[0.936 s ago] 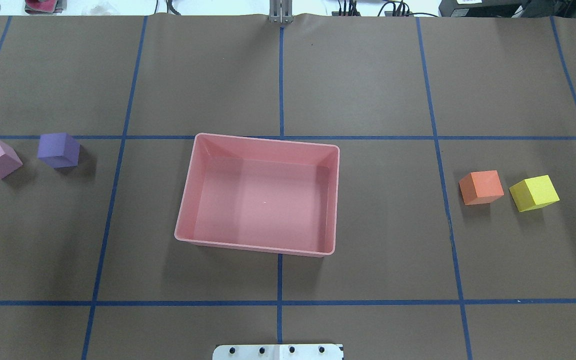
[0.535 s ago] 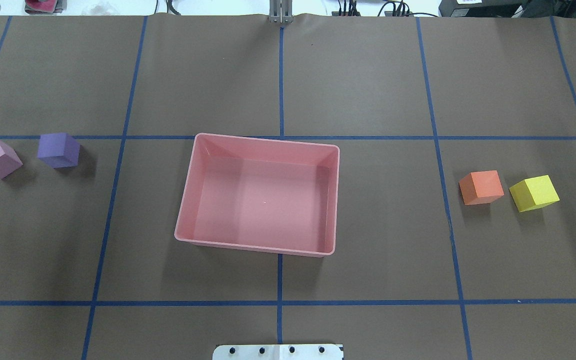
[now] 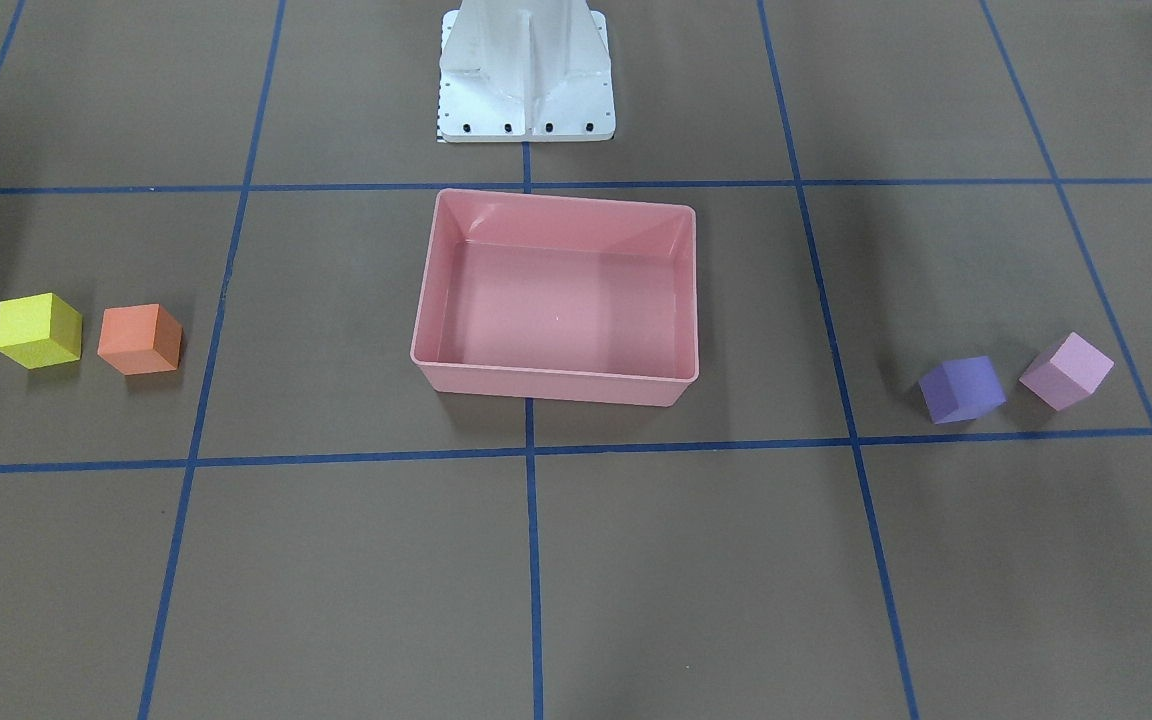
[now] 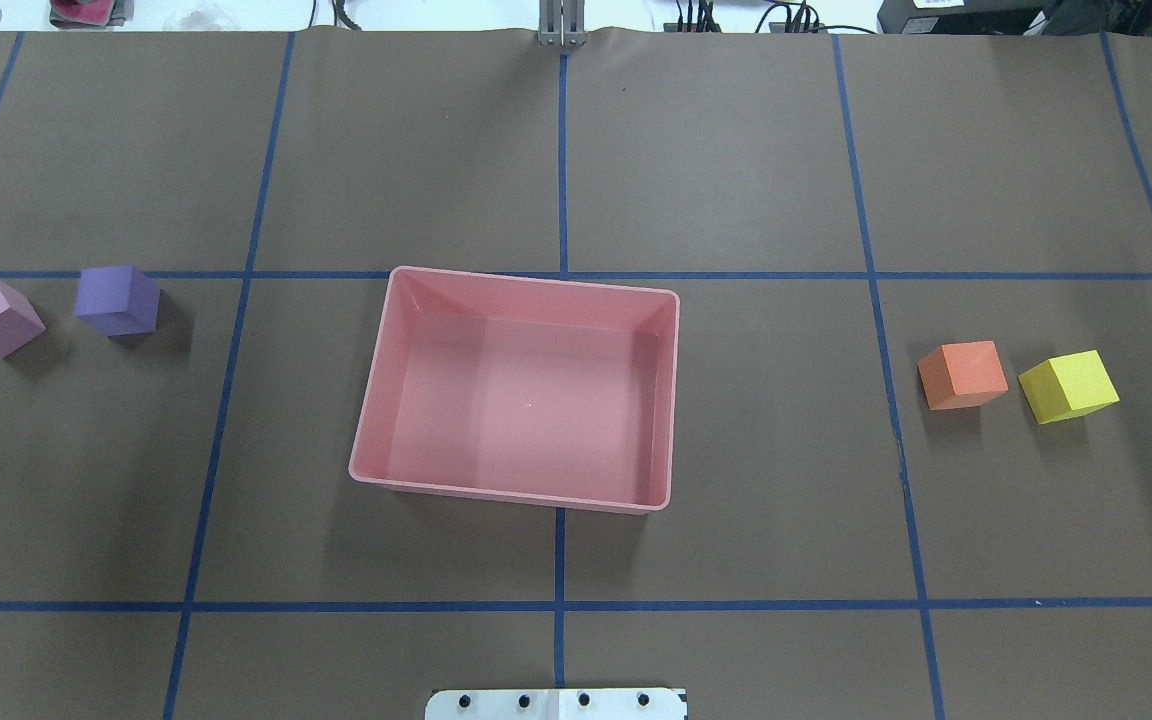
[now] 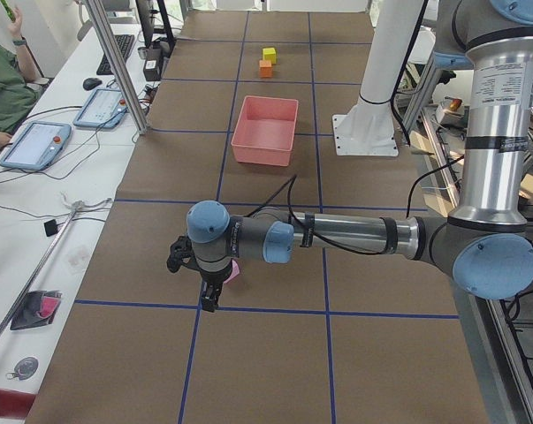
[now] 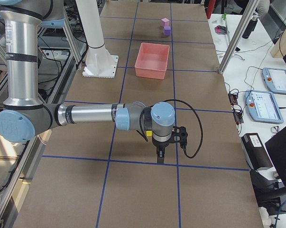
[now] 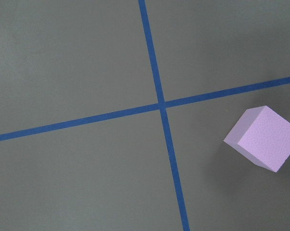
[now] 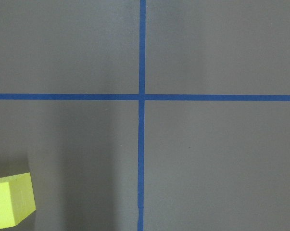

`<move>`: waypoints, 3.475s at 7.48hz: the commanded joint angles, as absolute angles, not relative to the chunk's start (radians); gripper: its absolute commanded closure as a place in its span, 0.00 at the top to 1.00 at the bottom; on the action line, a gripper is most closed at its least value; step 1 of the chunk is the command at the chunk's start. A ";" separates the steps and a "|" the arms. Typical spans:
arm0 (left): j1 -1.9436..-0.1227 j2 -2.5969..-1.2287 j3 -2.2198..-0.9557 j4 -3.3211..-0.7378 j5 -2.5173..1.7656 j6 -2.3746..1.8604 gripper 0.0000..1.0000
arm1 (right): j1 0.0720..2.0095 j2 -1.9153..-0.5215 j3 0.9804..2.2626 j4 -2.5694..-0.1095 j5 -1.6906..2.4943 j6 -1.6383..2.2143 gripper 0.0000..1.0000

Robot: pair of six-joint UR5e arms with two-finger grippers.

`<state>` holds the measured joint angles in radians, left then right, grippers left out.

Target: Place blocks into pink bin with both arms

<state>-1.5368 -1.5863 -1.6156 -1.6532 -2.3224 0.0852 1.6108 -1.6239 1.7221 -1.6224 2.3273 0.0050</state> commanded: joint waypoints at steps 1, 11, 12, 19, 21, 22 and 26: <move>-1.526 -1.623 -1.629 -1.704 -2.325 -0.032 1.00 | 1.611 -1.621 1.726 -1.621 2.326 0.008 1.00; -1.171 -1.640 -1.471 -2.111 -2.117 -1.096 1.00 | 1.597 -1.606 1.732 -1.621 2.332 0.009 1.00; -1.155 -1.631 -1.477 -2.118 -2.105 -1.135 1.00 | 1.597 -1.606 1.732 -1.621 2.332 0.009 1.00; -1.069 -1.623 -1.471 -2.129 -2.069 -1.177 1.00 | 1.597 -1.608 1.730 -1.621 2.345 0.009 1.00; -1.039 -1.620 -1.466 -2.129 -2.065 -1.175 0.99 | 1.597 -1.611 1.732 -1.621 2.350 0.008 1.00; -1.029 -1.606 -1.468 -2.129 -2.053 -1.175 0.86 | 1.597 -1.611 1.733 -1.621 2.350 0.008 1.00; -1.046 -1.583 -1.534 -2.117 -2.062 -1.161 0.00 | 1.597 -1.611 1.732 -1.621 2.350 0.009 1.00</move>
<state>-1.0379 -1.5928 -1.4932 -2.1252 -2.0567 -1.1653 1.5969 -1.6106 1.7333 -1.6214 2.3500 0.0091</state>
